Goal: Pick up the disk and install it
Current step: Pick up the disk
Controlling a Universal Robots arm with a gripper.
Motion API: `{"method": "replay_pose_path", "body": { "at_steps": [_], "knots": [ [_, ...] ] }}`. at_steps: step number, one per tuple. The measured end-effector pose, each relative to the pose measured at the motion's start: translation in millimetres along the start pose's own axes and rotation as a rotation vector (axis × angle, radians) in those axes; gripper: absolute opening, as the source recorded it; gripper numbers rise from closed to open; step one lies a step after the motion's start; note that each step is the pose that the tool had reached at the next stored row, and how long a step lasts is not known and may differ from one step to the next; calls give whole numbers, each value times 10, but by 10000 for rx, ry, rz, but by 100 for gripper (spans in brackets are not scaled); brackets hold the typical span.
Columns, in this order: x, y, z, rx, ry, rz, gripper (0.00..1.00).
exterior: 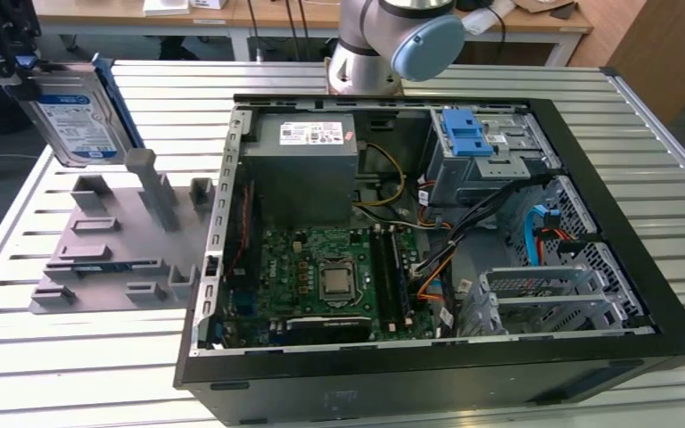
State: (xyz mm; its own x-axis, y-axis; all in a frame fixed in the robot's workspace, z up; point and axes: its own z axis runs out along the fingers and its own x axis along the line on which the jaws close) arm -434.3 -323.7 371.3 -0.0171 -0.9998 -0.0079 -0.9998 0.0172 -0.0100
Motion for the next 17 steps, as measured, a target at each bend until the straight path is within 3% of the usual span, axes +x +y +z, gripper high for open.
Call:
{"method": "replay_pose_path", "body": {
  "at_steps": [17],
  "knots": [
    [-1,-1,-138,1,-8,0,36]
  ]
}}
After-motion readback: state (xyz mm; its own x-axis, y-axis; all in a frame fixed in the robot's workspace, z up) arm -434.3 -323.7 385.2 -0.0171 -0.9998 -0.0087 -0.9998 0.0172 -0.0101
